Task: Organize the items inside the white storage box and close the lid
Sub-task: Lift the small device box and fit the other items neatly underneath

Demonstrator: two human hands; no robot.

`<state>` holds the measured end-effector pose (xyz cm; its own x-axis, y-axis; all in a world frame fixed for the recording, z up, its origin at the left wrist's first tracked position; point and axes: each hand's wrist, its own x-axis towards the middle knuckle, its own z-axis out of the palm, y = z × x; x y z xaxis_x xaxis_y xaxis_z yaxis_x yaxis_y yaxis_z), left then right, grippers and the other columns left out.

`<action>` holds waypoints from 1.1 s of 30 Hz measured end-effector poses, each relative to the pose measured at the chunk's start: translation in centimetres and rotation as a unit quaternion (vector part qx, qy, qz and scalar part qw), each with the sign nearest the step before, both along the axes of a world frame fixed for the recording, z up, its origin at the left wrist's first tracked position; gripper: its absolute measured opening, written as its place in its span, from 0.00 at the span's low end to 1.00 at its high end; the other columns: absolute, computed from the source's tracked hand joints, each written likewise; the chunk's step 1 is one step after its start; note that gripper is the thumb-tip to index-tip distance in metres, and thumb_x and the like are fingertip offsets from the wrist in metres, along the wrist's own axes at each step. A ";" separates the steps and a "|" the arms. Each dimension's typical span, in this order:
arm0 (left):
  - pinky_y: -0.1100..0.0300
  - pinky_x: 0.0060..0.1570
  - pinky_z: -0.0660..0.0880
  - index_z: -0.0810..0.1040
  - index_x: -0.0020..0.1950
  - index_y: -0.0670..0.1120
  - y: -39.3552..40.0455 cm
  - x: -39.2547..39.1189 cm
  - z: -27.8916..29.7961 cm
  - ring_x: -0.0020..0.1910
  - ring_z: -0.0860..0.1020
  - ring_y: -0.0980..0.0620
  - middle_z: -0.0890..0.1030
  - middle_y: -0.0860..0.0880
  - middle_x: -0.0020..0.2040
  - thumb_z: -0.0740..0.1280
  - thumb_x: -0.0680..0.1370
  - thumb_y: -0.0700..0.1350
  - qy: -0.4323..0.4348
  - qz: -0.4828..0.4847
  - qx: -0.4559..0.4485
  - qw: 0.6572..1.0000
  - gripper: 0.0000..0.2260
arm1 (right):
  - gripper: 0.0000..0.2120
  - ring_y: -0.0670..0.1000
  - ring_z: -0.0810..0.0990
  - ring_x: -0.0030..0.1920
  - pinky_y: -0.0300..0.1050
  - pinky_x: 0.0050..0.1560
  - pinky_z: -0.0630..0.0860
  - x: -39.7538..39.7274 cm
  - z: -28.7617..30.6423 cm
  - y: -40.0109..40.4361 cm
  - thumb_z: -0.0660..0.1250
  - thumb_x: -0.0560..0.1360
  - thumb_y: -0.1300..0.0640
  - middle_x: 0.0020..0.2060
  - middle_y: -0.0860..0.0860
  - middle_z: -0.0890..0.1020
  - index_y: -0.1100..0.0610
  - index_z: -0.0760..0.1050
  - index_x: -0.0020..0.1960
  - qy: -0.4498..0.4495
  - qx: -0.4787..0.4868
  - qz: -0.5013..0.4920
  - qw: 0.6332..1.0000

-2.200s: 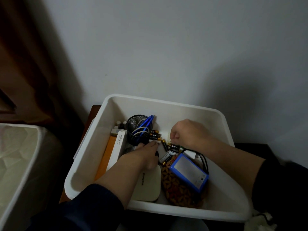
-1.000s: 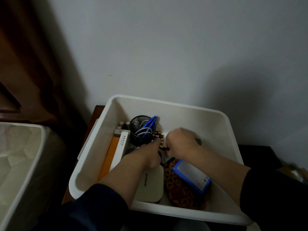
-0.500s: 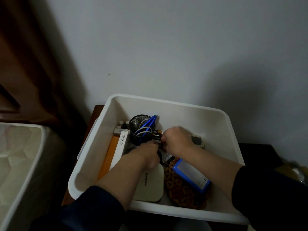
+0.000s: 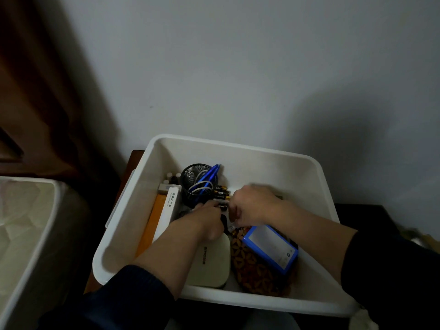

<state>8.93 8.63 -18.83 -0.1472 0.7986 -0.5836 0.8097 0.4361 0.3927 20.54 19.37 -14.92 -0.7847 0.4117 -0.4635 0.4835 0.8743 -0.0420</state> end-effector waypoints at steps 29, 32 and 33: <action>0.41 0.81 0.59 0.59 0.85 0.43 -0.2 0.1 0.3 0.82 0.55 0.37 0.52 0.43 0.85 0.60 0.82 0.39 -0.032 0.040 0.006 0.999 0.30 | 0.11 0.49 0.81 0.46 0.43 0.50 0.81 -0.9 -2.7 -0.8 0.75 0.74 0.63 0.45 0.48 0.83 0.50 0.85 0.53 0.142 -0.046 -0.116 0.982; 0.41 0.81 0.57 0.58 0.85 0.43 -0.3 0.1 0.2 0.83 0.54 0.38 0.52 0.43 0.85 0.60 0.83 0.40 -0.026 0.038 0.006 0.999 0.29 | 0.12 0.47 0.83 0.47 0.42 0.55 0.82 -1.0 -1.7 -0.4 0.75 0.73 0.67 0.45 0.48 0.84 0.50 0.83 0.48 0.158 -0.098 -0.186 0.965; 0.42 0.81 0.57 0.58 0.85 0.42 -0.2 0.2 0.2 0.83 0.54 0.38 0.52 0.43 0.84 0.60 0.83 0.40 -0.024 0.036 0.005 0.999 0.29 | 0.12 0.47 0.82 0.46 0.41 0.54 0.81 -0.8 -1.1 0.2 0.75 0.74 0.67 0.45 0.47 0.84 0.49 0.82 0.46 0.157 -0.095 -0.205 0.962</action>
<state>9.09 8.40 -18.62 -0.1775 0.7925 -0.5835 0.7564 0.4892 0.4343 19.71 19.54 -16.05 -0.6880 0.6473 -0.3281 0.7234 0.5755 -0.3814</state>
